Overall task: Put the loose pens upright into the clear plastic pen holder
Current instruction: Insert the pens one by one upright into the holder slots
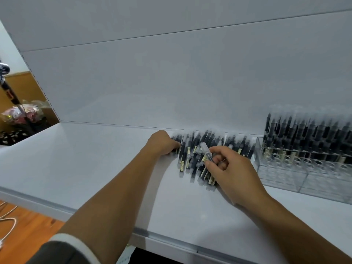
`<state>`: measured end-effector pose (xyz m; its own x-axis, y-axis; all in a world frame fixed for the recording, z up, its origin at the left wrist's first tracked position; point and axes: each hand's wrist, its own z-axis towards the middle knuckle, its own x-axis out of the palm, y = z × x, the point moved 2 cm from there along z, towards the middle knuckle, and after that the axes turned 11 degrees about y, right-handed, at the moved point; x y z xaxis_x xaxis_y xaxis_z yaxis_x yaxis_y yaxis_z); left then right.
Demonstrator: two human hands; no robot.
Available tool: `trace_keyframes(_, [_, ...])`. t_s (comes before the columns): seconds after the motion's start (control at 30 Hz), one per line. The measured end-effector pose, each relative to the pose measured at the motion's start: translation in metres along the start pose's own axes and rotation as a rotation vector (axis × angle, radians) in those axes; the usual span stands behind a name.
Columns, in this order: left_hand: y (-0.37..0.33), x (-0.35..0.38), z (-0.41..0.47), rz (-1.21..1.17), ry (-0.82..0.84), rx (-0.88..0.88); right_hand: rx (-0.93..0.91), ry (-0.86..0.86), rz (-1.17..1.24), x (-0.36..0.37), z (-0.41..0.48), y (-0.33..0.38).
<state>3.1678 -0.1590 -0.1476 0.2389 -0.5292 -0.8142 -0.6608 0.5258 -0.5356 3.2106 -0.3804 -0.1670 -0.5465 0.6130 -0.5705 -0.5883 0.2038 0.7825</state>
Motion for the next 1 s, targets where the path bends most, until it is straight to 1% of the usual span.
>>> trace_keyframes(0.07, [0.0,-0.001,0.002,-0.061,0.012,-0.005,0.01,-0.007,0.05,0.0,0.001,-0.001])
trace_keyframes(0.2, [0.01,0.005,-0.001,-0.481,0.035,-0.017,0.033,0.005,0.168,0.003,0.004,-0.005])
trace_keyframes(0.27, [0.012,0.006,-0.004,-0.6,0.01,-0.007,0.039,-0.001,0.242,0.004,0.003,-0.006])
trace_keyframes(0.4, [0.007,0.001,-0.014,-0.64,-0.108,0.112,0.018,0.002,0.285,0.001,0.0,0.0])
trace_keyframes(0.53, [-0.011,0.001,-0.032,-0.742,-0.129,0.258,-0.052,0.012,0.391,-0.01,-0.008,0.019])
trace_keyframes(0.63, [-0.033,0.007,-0.046,-0.825,-0.088,0.385,-0.133,0.003,0.389,-0.032,-0.011,0.035])
trace_keyframes(0.73, [-0.054,0.019,-0.058,-0.864,-0.019,0.492,-0.19,-0.046,0.358,-0.065,-0.011,0.041])
trace_keyframes(0.83, [-0.074,0.033,-0.066,-0.909,0.039,0.549,-0.204,-0.122,0.293,-0.099,-0.012,0.032])
trace_keyframes(1.0, [-0.107,0.055,-0.072,-1.032,0.084,0.609,-0.201,-0.213,0.287,-0.142,-0.009,0.009])
